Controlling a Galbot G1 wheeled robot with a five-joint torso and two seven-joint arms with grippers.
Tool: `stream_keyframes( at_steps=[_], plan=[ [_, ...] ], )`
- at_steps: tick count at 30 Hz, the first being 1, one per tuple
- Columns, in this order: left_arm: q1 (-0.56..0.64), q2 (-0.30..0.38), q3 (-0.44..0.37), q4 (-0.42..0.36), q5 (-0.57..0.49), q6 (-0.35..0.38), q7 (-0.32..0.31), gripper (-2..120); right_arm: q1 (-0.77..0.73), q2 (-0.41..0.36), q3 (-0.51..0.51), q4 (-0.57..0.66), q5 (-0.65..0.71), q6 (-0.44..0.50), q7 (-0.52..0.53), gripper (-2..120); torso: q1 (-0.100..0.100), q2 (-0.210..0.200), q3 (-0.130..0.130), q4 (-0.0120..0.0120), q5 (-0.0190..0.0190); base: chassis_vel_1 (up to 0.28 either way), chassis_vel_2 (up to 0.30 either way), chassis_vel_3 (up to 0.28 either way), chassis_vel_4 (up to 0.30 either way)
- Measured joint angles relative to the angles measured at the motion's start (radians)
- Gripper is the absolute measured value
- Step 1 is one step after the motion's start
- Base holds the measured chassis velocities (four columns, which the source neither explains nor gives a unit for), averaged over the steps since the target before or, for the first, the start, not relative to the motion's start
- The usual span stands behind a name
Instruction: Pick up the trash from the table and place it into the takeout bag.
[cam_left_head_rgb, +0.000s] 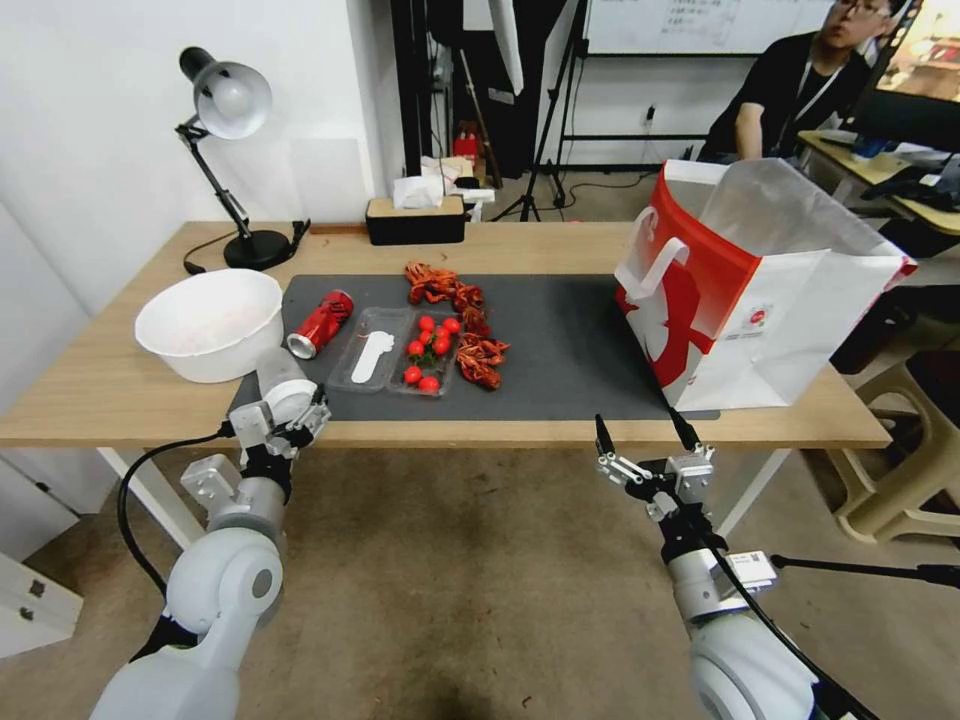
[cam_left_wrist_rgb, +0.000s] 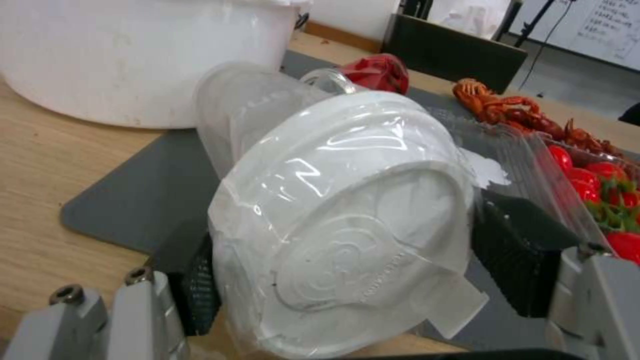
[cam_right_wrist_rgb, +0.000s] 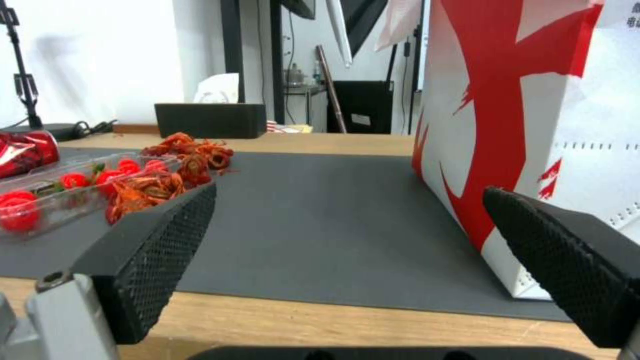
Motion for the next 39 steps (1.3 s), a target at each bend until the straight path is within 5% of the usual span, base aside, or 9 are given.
stream_keyframes(
  at_steps=[6,11,13,18,21,26,31,39],
  plan=[
    [0.009,0.009,-0.007,-0.009,-0.001,-0.043,0.029,74,0.001,0.002,-0.002,-0.003,-0.002,0.000,0.000,100,0.000,0.000,0.000,0.0002,-0.0010,0.000,0.000,0.000,0.000],
    [0.035,0.047,-0.023,-0.071,0.004,-0.122,0.127,74,-0.001,0.004,-0.003,-0.001,-0.005,0.000,0.000,100,0.000,0.000,0.000,0.0002,-0.0004,0.000,0.000,0.000,0.000],
    [0.053,0.096,-0.029,-0.109,-0.001,-0.179,0.231,74,-0.004,0.005,-0.003,0.005,-0.007,0.000,0.000,100,0.000,0.000,0.000,0.0003,-0.0003,0.000,0.000,0.000,0.000],
    [0.039,0.201,-0.011,-0.120,-0.033,-0.234,0.327,74,-0.008,0.005,0.002,0.019,-0.011,-0.001,0.004,100,0.000,0.000,0.000,0.0001,-0.0003,0.000,0.000,0.000,0.000],
    [-0.022,0.311,0.020,-0.094,-0.087,-0.260,0.388,74,-0.014,0.007,0.008,0.037,-0.018,-0.008,0.012,100,0.000,0.000,0.000,0.0000,-0.0005,0.000,0.000,0.000,0.000],
    [-0.071,0.394,0.037,-0.064,-0.131,-0.292,0.452,74,-0.001,0.007,0.004,0.044,-0.023,-0.020,0.016,100,0.000,0.000,0.000,0.0003,-0.0002,0.000,0.000,0.000,0.000],
    [-0.248,0.519,0.141,0.018,-0.175,-0.339,0.562,74,-0.001,0.015,0.000,0.056,-0.035,-0.030,0.020,100,0.000,0.000,0.000,0.0000,-0.0005,0.000,0.000,0.000,0.000],
    [-0.441,0.559,0.278,0.069,-0.199,-0.342,0.589,74,-0.014,0.025,0.001,0.062,-0.048,-0.032,0.020,100,0.000,0.000,0.000,0.0000,0.0002,0.000,0.000,0.000,0.000]
  ],
)
